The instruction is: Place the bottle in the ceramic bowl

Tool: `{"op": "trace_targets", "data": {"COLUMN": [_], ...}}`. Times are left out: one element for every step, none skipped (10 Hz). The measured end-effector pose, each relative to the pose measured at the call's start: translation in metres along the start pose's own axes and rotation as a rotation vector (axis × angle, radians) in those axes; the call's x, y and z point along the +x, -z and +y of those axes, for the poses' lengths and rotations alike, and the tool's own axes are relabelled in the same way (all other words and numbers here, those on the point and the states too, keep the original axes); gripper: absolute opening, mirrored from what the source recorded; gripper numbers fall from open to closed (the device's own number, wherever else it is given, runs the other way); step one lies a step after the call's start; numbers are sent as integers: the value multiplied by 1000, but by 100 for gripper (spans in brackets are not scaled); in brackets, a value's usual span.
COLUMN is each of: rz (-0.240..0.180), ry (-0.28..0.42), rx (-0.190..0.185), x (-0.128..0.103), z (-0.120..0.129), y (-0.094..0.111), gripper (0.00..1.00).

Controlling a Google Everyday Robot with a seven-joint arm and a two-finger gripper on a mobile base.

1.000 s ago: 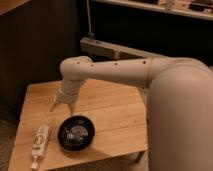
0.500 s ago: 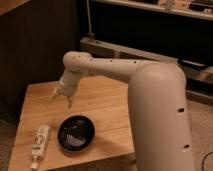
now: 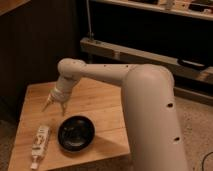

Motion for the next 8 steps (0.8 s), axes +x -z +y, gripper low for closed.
{"op": "trace_targets", "data": {"rz": [29, 44, 64, 78, 93, 108, 122, 124], "ry": [13, 21, 36, 43, 47, 53, 57, 59], "rx": [8, 11, 16, 17, 17, 11, 10, 13], "x": [7, 8, 9, 7, 7, 4, 2, 1], "z": [4, 5, 9, 10, 10, 11, 11, 12], "y": [-18, -27, -37, -40, -42, -46, -49, -49], "gripper": [65, 65, 65, 65, 65, 65, 65, 65]}}
